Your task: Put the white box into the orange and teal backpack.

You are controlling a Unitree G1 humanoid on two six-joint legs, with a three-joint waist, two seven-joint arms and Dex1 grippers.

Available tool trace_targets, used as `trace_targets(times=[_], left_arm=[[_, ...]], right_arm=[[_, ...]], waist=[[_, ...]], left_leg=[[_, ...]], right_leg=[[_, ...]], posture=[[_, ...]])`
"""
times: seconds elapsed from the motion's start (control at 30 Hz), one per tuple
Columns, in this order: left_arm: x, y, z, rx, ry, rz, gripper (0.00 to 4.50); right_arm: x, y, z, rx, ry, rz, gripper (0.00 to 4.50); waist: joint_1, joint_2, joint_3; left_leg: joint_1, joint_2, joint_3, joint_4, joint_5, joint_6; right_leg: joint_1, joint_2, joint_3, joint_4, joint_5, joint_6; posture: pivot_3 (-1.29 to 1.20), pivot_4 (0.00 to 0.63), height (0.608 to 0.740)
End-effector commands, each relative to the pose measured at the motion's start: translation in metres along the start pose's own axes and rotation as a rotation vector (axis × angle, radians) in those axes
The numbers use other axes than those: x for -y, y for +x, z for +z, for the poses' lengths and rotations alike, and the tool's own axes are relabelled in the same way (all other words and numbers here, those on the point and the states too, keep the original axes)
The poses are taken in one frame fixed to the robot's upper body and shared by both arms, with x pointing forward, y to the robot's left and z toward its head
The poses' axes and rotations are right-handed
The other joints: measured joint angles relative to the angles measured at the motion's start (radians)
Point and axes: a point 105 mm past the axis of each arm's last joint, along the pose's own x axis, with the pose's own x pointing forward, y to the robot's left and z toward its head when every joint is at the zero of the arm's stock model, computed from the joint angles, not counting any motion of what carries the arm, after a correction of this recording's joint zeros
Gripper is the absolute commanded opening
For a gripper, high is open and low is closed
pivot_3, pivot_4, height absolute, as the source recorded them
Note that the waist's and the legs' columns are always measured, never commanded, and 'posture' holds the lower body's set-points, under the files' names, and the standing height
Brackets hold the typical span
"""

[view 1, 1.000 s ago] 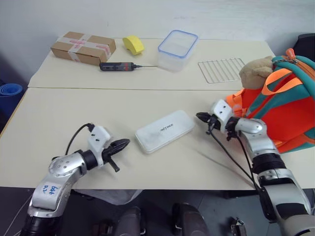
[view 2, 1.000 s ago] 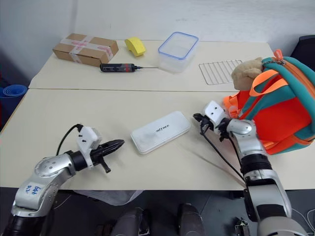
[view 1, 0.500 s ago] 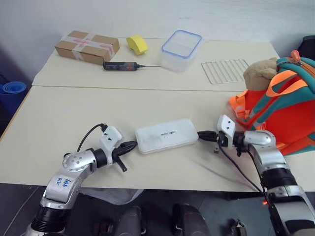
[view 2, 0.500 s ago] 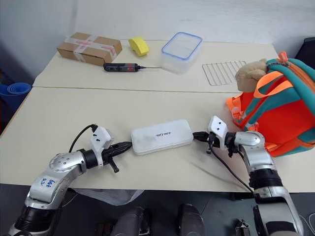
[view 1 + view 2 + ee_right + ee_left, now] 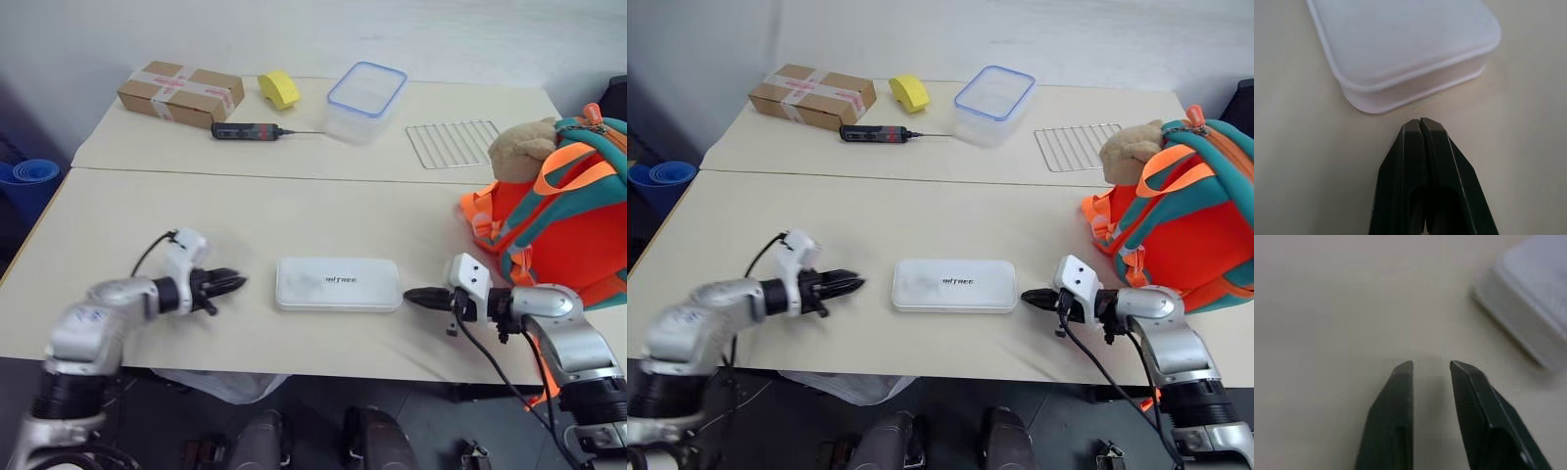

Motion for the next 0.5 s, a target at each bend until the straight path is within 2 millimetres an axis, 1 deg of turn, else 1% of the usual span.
trace_targets(times=[0.03,0.13,0.23,0.27,0.37,0.5], left_arm=[[0.016,0.008,0.001,-0.063,-0.219,-0.164,2.46],[0.016,0.02,0.009,-0.085,-0.319,-0.192,3.38],[0.017,0.038,0.018,-0.074,-0.407,-0.217,4.34],[0.018,0.044,0.02,-0.073,-0.436,-0.225,4.48],[0.021,0.06,0.023,-0.072,-0.51,-0.244,4.48],[0.037,0.074,0.02,-0.1,-0.53,-0.321,4.48]], right_arm=[[0.006,-0.003,0.004,0.0,-0.035,-0.002,0.0],[0.004,0.002,0.009,0.01,-0.054,0.028,0.0],[0.003,0.01,0.015,0.018,-0.076,0.048,0.0],[0.003,0.013,0.017,0.02,-0.079,0.051,0.0],[0.002,0.018,0.021,0.023,-0.089,0.07,0.0],[-0.001,0.023,0.024,0.026,-0.103,0.087,0.0]], waist=[[0.002,0.001,0.0],[0.008,0.0,0.0],[0.007,0.0,0.0],[0.007,0.0,0.0],[0.009,0.0,0.0],[0.01,0.0,0.0]], left_leg=[[0.001,-0.001,0.0,0.0,0.0,0.001],[-0.001,-0.001,0.0,0.002,0.0,0.001],[-0.001,-0.002,0.0,0.002,0.0,0.002],[0.0,-0.002,0.0,0.002,0.001,0.002],[0.0,-0.002,-0.001,0.004,0.002,0.002],[0.0,-0.003,-0.001,0.004,0.002,0.002]], right_leg=[[0.0,0.0,0.001,0.0,0.0,0.0],[0.001,0.001,0.0,0.0,0.0,0.0],[0.001,0.002,0.0,0.001,0.0,0.0],[0.002,0.002,0.0,0.001,0.0,0.0],[0.002,0.002,0.0,0.0,0.0,0.001],[0.002,0.001,0.0,0.001,0.0,0.001]], posture=[[0.0,0.15,0.74],[0.0,0.15,0.74],[0.0,0.15,0.74],[0.0,0.15,0.74],[0.0,0.15,0.74],[0.0,0.15,0.74]])
